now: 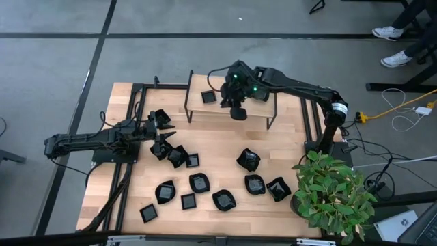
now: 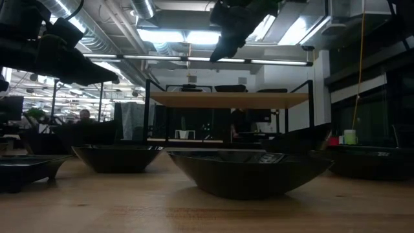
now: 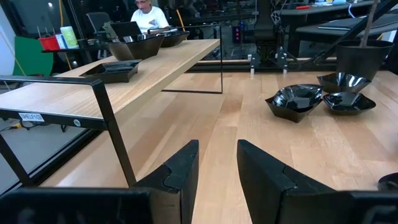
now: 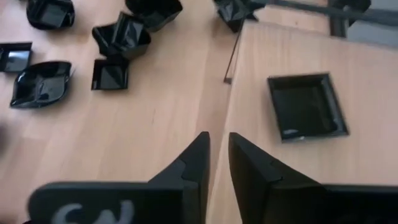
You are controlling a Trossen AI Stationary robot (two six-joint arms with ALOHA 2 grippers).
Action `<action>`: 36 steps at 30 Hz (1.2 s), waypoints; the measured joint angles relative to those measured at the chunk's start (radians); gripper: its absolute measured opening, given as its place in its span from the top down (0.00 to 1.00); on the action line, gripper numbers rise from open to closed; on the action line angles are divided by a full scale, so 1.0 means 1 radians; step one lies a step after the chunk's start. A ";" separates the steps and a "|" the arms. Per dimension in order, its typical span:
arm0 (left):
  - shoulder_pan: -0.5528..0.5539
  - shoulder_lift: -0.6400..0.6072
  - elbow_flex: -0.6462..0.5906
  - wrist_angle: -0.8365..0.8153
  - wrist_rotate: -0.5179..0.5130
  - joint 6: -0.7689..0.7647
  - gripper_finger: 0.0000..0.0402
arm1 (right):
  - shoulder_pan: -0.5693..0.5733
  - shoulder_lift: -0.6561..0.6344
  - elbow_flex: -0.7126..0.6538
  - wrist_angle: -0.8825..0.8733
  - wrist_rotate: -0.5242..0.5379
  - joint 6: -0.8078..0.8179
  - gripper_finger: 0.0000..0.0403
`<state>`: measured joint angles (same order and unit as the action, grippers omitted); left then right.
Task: Pick & Place Mini shaped plates
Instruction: Stack the leaf-shaped plate on top of the leaf-shaped plate on the shelf
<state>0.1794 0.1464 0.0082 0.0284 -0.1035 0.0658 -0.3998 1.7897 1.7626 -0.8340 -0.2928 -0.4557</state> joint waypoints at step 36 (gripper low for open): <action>0.000 0.000 0.000 0.000 0.000 0.000 0.74 | 0.244 0.000 -0.002 -0.418 -0.077 0.020 0.60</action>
<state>0.1792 0.1464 0.0082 0.0287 -0.1035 0.0658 -0.1562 1.7897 1.7603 -1.2518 -0.3702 -0.4354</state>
